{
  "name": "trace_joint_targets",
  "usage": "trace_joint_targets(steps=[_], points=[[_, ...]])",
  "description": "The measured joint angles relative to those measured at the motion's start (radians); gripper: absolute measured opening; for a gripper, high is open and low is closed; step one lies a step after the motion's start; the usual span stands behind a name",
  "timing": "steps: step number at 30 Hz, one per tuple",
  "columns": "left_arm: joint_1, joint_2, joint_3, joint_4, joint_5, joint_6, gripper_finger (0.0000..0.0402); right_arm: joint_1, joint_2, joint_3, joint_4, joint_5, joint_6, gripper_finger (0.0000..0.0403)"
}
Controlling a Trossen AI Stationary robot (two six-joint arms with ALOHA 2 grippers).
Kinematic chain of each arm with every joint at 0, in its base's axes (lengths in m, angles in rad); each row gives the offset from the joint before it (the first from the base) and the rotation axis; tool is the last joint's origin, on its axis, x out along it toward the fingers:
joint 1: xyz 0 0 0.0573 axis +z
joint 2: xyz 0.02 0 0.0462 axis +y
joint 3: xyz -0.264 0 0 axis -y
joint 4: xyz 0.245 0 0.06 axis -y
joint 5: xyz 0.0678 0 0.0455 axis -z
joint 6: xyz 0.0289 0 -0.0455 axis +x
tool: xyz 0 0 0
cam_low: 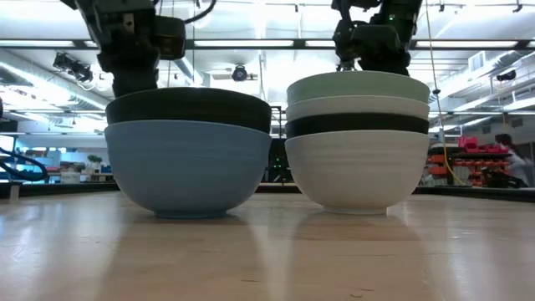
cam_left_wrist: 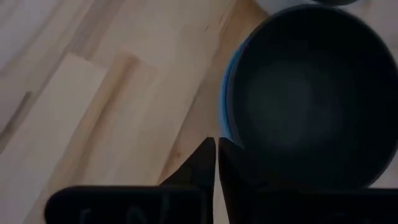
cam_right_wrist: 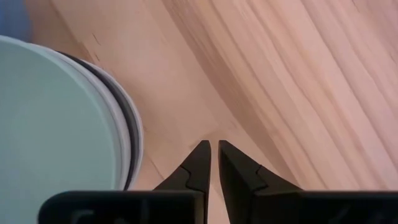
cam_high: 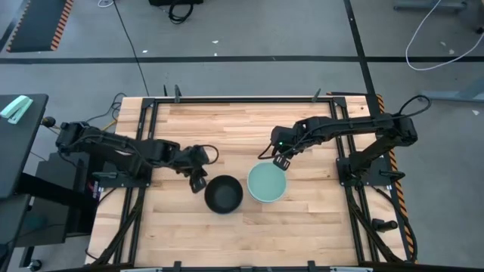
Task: Nest bowls inside each other
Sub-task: Stack the stacked bowls on top of the light blue bowl
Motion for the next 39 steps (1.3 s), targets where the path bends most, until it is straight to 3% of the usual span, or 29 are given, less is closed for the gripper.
trace_joint_targets(steps=[7, 10, 13, 18, 22, 27, 39], points=[[0.065, 0.05, 0.007, 0.046, 0.14, 0.013, 0.0028, -0.012, -0.008, 0.0, -0.007, 0.0, -0.009, 0.004], [0.064, 0.111, 0.064, 0.019, 0.15, 0.033, 0.0033, -0.013, -0.011, 0.0, -0.007, 0.0, -0.017, 0.004], [0.061, 0.184, 0.176, -0.049, 0.136, 0.046, 0.0036, -0.013, -0.016, 0.0, -0.006, 0.0, -0.018, 0.004], [0.036, 0.321, 0.388, -0.315, 0.018, 0.074, 0.0031, 0.001, -0.028, -0.001, -0.012, 0.0, -0.011, 0.0039], [0.017, 0.415, 0.482, -0.411, -0.008, 0.087, 0.0025, 0.023, -0.053, -0.001, -0.037, 0.001, -0.002, 0.0039], [0.003, 0.478, 0.541, -0.419, -0.007, 0.143, 0.0025, 0.067, -0.107, -0.001, -0.089, 0.051, 0.041, 0.0039], [0.001, 0.481, 0.545, -0.346, -0.007, 0.058, 0.0032, 0.198, -0.197, -0.03, -0.103, 0.152, 0.112, 0.0039]])
